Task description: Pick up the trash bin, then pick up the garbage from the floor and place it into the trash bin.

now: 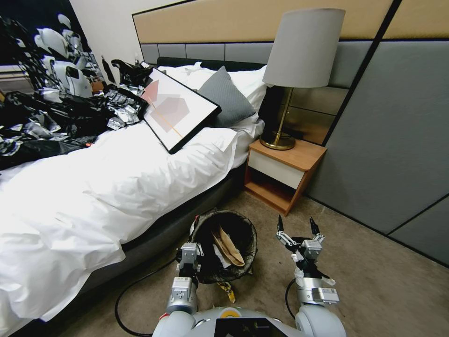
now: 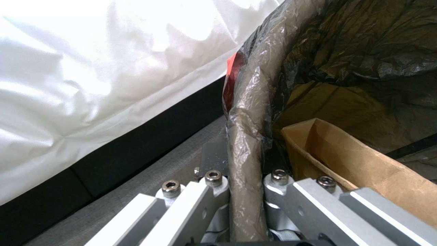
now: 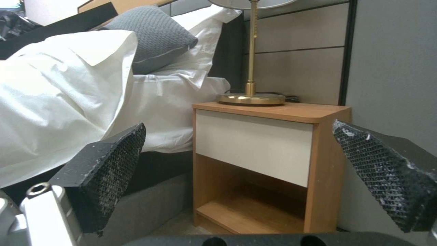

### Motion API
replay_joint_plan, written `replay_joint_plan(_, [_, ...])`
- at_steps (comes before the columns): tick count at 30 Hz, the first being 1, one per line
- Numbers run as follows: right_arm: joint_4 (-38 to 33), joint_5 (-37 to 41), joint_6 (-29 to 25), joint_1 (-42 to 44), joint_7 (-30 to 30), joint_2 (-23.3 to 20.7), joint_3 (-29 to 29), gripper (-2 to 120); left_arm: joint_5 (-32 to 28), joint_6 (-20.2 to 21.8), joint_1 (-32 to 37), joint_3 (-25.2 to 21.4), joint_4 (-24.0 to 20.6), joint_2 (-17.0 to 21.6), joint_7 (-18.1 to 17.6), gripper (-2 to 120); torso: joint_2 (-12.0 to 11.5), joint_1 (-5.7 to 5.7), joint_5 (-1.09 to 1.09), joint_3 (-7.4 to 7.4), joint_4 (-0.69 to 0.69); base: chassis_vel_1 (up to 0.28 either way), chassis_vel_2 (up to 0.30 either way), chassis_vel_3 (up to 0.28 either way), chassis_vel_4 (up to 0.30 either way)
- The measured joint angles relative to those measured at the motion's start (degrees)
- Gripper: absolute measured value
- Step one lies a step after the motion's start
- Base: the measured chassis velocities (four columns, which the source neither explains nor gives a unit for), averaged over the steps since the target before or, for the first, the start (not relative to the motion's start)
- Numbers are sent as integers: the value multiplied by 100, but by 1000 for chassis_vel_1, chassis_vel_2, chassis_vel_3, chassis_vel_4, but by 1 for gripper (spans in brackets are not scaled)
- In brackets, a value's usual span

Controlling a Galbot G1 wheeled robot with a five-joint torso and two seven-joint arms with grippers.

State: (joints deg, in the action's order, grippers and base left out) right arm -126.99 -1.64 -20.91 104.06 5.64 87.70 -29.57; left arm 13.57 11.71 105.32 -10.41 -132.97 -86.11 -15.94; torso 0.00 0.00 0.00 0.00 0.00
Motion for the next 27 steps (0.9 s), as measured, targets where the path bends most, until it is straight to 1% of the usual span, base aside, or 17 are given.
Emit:
replay_joint_plan(11, [38, -16, 64, -58, -56, -40, -3, 100, -3, 0, 18, -10, -1, 26, 2, 1, 0, 0, 0, 0, 0, 49, 41, 48, 51])
replay_joint_plan(27, [14, -27, 123, -90, -131, -104, 3, 100, 35, -4, 69, -11, -46, 54, 4, 1, 0, 0, 0, 0, 1, 110, 111, 111, 107])
